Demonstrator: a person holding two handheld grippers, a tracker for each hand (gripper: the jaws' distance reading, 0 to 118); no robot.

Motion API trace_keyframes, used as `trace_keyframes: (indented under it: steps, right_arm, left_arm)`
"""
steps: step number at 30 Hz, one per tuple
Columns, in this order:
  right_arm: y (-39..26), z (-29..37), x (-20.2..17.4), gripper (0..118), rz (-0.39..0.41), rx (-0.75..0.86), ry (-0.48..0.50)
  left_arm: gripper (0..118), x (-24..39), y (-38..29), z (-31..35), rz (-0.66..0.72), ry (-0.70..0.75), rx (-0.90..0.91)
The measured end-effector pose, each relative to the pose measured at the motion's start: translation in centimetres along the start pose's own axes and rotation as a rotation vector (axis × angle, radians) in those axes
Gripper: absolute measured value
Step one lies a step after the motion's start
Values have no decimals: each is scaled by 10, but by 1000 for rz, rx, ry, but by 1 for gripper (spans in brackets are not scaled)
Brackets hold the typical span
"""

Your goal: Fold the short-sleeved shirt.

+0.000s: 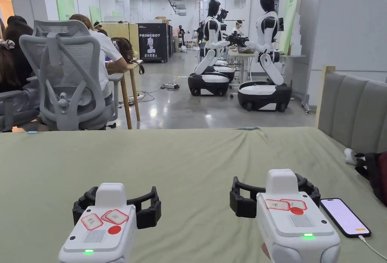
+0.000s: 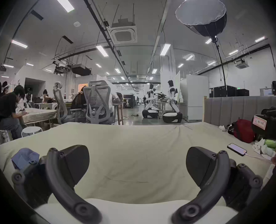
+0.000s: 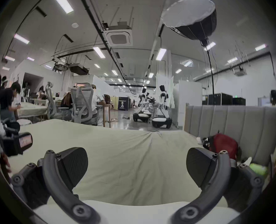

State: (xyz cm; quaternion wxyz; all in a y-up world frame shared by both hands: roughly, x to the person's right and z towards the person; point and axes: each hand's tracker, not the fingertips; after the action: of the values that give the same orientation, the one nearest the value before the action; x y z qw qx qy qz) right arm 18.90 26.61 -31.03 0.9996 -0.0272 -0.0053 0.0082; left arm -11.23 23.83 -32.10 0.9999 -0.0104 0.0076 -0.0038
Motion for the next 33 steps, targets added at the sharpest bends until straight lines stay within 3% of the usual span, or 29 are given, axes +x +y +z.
trace_keyframes:
  steps: [5,8,12,33]
  right_arm:
    - [13,-6,-1,118,-137,-166,-37]
    - [10,-5,-3,118,-160,-128,-41]
    - [10,-1,-1,118,-158,-120,14]
    - [10,2,5,118,-78,-106,3]
  left_arm:
    - [118,1,0,0,-15,-2,-5]
    - [118,3,0,0,-18,-1,-3]
    - [118,4,-1,-1,-24,-8,-9]
    - [118,9,-5,-2,-50,-17,-29]
